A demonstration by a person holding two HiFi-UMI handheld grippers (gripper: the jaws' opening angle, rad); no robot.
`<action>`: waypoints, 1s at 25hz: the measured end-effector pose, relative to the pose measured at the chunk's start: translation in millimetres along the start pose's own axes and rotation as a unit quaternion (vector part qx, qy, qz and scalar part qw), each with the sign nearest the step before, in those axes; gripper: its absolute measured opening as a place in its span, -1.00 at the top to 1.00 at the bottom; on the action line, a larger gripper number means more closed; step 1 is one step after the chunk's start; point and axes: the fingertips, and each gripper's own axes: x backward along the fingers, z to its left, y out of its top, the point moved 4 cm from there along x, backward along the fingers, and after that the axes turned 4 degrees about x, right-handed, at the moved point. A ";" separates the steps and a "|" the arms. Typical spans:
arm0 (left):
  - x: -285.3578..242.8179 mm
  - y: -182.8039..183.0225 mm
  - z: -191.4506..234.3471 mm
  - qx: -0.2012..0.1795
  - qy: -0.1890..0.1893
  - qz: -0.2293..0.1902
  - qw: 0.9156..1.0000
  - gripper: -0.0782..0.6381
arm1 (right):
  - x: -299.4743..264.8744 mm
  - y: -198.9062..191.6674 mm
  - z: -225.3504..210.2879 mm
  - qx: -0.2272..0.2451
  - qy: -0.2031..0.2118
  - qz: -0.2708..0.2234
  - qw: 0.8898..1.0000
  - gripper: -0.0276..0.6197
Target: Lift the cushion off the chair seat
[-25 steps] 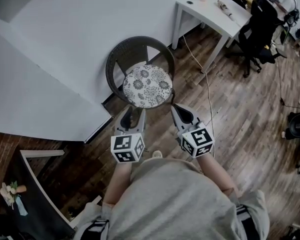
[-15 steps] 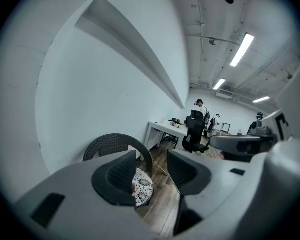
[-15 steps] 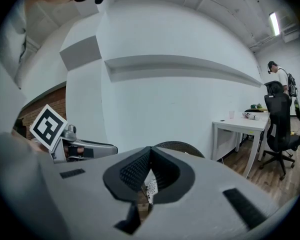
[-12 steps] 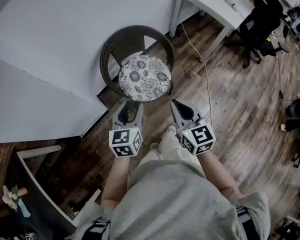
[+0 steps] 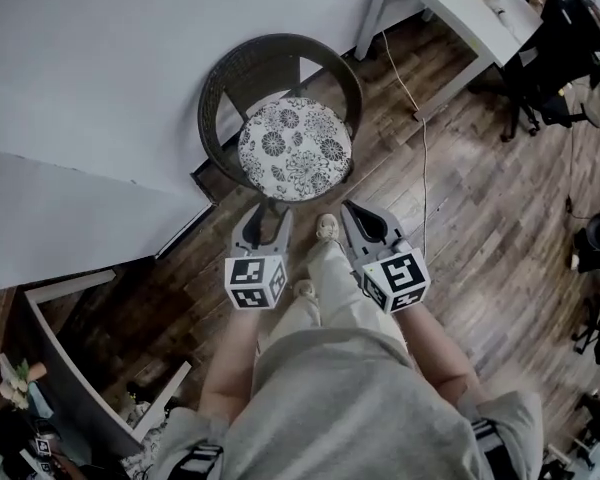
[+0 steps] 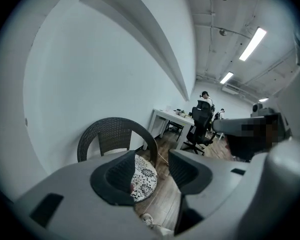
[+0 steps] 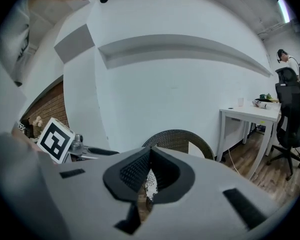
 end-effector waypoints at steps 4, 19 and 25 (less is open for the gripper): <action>-30.3 -19.7 10.6 0.008 0.008 0.019 1.000 0.22 | -28.4 -8.6 -15.6 0.001 0.016 0.010 1.000 0.91; -133.0 -100.4 55.8 0.035 0.058 0.092 0.993 0.19 | -98.6 -64.1 -65.1 0.000 0.044 0.048 0.998 0.91; -167.3 -138.7 73.1 0.033 0.067 0.138 0.988 0.16 | -119.1 -88.3 -81.4 -0.006 0.042 0.064 0.997 0.91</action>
